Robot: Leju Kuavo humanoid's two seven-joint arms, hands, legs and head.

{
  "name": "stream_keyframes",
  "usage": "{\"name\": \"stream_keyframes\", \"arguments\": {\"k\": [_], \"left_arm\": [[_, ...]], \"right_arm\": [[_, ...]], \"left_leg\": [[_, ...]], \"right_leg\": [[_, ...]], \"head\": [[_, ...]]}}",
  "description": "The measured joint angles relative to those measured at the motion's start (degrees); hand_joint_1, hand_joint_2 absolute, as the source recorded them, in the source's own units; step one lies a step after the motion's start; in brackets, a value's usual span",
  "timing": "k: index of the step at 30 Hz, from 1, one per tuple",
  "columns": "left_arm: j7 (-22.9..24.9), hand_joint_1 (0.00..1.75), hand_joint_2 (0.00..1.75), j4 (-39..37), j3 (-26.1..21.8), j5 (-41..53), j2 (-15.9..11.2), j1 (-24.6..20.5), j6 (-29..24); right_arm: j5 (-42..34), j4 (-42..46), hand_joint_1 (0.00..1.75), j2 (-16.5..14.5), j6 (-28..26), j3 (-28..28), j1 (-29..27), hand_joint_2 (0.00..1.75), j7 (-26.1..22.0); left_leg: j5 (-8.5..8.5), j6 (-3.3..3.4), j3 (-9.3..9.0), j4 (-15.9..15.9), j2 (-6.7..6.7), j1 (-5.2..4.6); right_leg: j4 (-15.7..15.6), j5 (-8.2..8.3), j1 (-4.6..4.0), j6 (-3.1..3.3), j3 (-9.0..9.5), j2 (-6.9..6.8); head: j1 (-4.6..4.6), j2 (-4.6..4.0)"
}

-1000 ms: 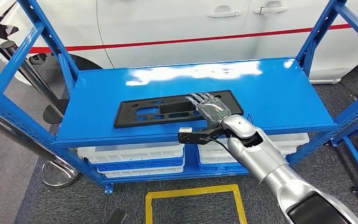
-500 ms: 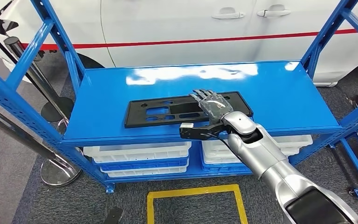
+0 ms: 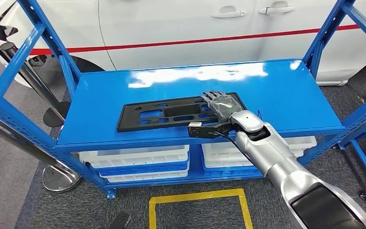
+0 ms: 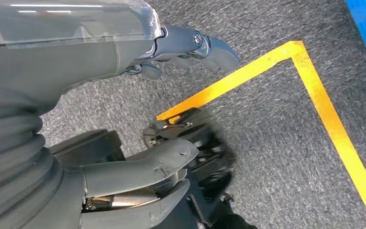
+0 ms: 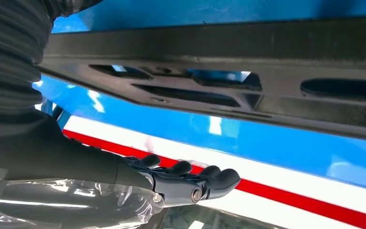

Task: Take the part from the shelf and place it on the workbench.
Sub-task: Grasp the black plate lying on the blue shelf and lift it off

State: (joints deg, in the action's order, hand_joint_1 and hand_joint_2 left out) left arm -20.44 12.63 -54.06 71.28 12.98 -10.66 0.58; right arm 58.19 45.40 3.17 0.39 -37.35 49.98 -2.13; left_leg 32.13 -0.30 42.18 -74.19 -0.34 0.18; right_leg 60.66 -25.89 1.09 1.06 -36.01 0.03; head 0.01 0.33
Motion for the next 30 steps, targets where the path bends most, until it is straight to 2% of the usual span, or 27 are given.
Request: {"name": "stream_keyframes", "arguments": {"k": [1, 2, 4, 5, 6, 7, 10, 12, 14, 15, 16, 17, 19, 21, 22, 25, 27, 30], "left_arm": [[0.0, 0.00, 1.75, 0.0, 0.0, 0.0, 0.0, 0.1, 0.1], [0.0, 0.00, 1.75, 0.0, 0.1, 0.0, 0.0, 0.1, 0.1], [0.0, 0.00, 1.75, 0.0, 0.2, 0.0, 0.0, 0.0, 0.2], [0.0, 0.00, 1.75, 0.0, 0.2, 0.0, 0.0, -0.1, 0.2], [0.0, 0.00, 1.75, 0.0, 0.3, 0.0, 0.0, -0.2, 0.2], [0.0, 0.00, 1.75, 0.0, 0.4, -0.1, 0.0, -0.3, 0.2], [0.0, 0.00, 1.75, 0.0, 0.6, -0.2, 0.0, -0.2, 0.2], [0.0, 0.00, 1.75, 0.0, 0.6, -0.3, 0.0, -0.2, 0.1], [0.0, 0.00, 1.75, 0.0, 0.6, -0.8, 0.0, -0.2, 0.0], [-0.1, 0.00, 1.75, 0.0, 0.6, -1.1, 0.0, -0.1, -0.2], [-0.2, 0.00, 1.75, 0.0, 0.6, -1.4, 0.0, 0.0, -0.3], [-0.3, 0.00, 1.75, 0.0, 0.6, -1.8, 0.0, 0.2, -0.4], [-0.6, 0.00, 1.75, 0.0, 0.5, -2.3, -0.1, 0.5, -0.7], [-0.7, 0.00, 1.75, 0.0, 0.5, -2.5, -0.1, 0.6, -0.8], [-0.8, 0.00, 1.75, 0.0, 0.5, -2.5, -0.1, 0.7, -0.8], [-0.8, 0.00, 1.75, 0.0, 0.5, -2.5, -0.2, 0.7, -0.8], [-0.8, 0.00, 1.75, 0.0, 0.5, -2.5, -0.2, 0.8, -0.8], [-0.8, 0.00, 1.75, 0.0, 0.5, -2.5, -0.2, 0.9, -0.8]], "right_arm": [[0.0, -0.3, 0.00, -0.1, -0.1, 0.0, 0.0, 1.75, 0.1], [0.1, -0.7, 0.00, -0.2, -0.1, 0.0, 0.1, 1.75, 0.3], [0.3, -1.9, 0.00, -0.6, -0.3, 0.0, 0.5, 1.75, 0.7], [0.5, -2.8, 0.00, -0.8, -0.4, 0.1, 0.9, 1.75, 0.8], [0.5, -3.7, 0.00, -0.9, -0.5, 0.1, 1.2, 1.75, 0.9], [0.6, -4.6, 0.00, -1.0, -0.5, 0.2, 1.4, 1.75, 0.9], [0.5, -7.2, 0.00, -1.0, -0.7, 0.7, 1.6, 1.75, 0.9], [0.6, -8.9, 0.00, -0.9, -1.0, 1.1, 1.9, 1.75, 0.8], [0.7, -10.3, 0.00, -0.8, -1.3, 1.3, 1.9, 1.75, 0.7], [0.8, -10.7, 0.00, -0.8, -1.5, 1.4, 1.7, 1.75, 0.6], [0.8, -10.9, 0.00, -0.7, -1.4, 1.4, 1.5, 1.75, 0.5], [0.9, -11.0, 0.00, -0.6, -1.2, 1.4, 1.4, 1.75, 0.3], [0.9, -10.8, 0.00, -0.4, -0.5, 1.4, 1.0, 1.75, 0.0], [0.9, -10.3, 0.00, -0.2, 0.1, 1.4, 0.5, 1.75, -0.2], [0.8, -10.0, 0.00, -0.1, 0.2, 1.4, 0.1, 1.75, -0.2], [0.6, -9.6, 0.00, -0.1, -0.3, 1.7, -0.6, 1.75, 0.0], [0.5, -9.5, 0.00, -0.1, -0.5, 1.9, -0.9, 1.75, 0.1], [0.4, -9.5, 0.00, -0.1, -1.3, 2.3, -1.7, 1.75, 0.4]], "left_leg": [[-0.33, -0.03, 0.56, -0.9, 0.00, 0.06], [-1.62, 0.04, 0.09, 0.4, 0.00, 0.08], [-5.36, 0.43, -3.16, 7.5, 0.00, 0.05], [-6.58, 0.68, -4.85, 11.0, -0.02, -0.09], [-7.18, 0.91, -6.00, 13.4, -0.04, -0.24], [-7.18, 1.13, -6.51, 14.6, -0.09, -0.40], [-7.71, 2.07, -7.01, 15.8, -0.14, -0.37], [-8.25, 2.76, -7.51, 16.7, -0.02, -0.19], [-8.31, 3.07, -7.60, 16.9, 0.10, -0.34], [-8.27, 3.15, -7.60, 16.8, 0.12, -0.41], [-8.20, 3.22, -7.62, 16.8, 0.13, -0.46], [-8.11, 3.23, -7.66, 16.6, 0.13, -0.48], [-7.76, 3.06, -7.73, 16.1, 0.11, -0.44], [-7.24, 2.52, -7.71, 15.4, -0.01, -0.56], [-7.04, 2.23, -7.75, 15.2, -0.07, -0.60], [-6.56, 1.40, -7.99, 14.9, -0.06, -0.44], [-4.47, 0.82, -6.99, 12.0, -0.02, -0.25], [0.71, 0.02, -2.97, 2.2, 0.01, 0.21]], "right_leg": [[0.0, -0.02, -0.02, 0.01, 0.02, -0.02], [0.0, -0.04, -0.02, 0.01, 0.06, -0.01], [0.0, -0.09, 0.00, -0.07, 0.20, 0.04], [0.0, -0.11, -0.05, -0.23, 0.21, 0.08], [-0.1, -0.08, -0.09, -0.48, 0.20, 0.09], [-0.3, -0.02, -0.12, -0.77, 0.19, 0.09], [-0.5, -0.06, -0.11, -1.71, 0.27, 0.04], [2.4, -2.08, -0.20, -2.00, -1.01, 0.03], [8.9, -5.38, -0.27, -2.05, -4.07, 0.03], [11.9, -6.39, -0.29, -2.09, -5.53, 0.03], [13.4, -6.47, -0.28, -2.13, -6.28, 0.02], [12.9, -5.51, -0.25, -2.14, -6.03, 0.01], [6.5, -2.09, -0.18, -2.04, -2.80, -0.02], [0.7, -0.23, -0.31, -1.67, 0.27, 0.03], [-0.4, -0.22, -0.44, -1.42, 0.88, 0.08], [-0.9, -0.12, -0.60, -0.55, 1.48, 0.13], [-1.2, 0.15, -0.38, 0.01, 1.84, 0.02], [-1.3, 0.28, -0.34, 0.29, 1.76, -0.06]], "head": [[0.00, 0.00], [0.00, 0.00], [0.00, 0.00], [0.00, 0.00], [0.01, 0.00], [0.01, 0.00], [0.02, 0.00], [0.05, 0.00], [0.07, 0.00], [0.05, 0.00], [0.06, 0.00], [0.06, 0.00], [0.07, 0.00], [0.04, 0.00], [0.04, 0.00], [0.04, 0.00], [0.02, 0.00], [0.00, 0.00]]}}
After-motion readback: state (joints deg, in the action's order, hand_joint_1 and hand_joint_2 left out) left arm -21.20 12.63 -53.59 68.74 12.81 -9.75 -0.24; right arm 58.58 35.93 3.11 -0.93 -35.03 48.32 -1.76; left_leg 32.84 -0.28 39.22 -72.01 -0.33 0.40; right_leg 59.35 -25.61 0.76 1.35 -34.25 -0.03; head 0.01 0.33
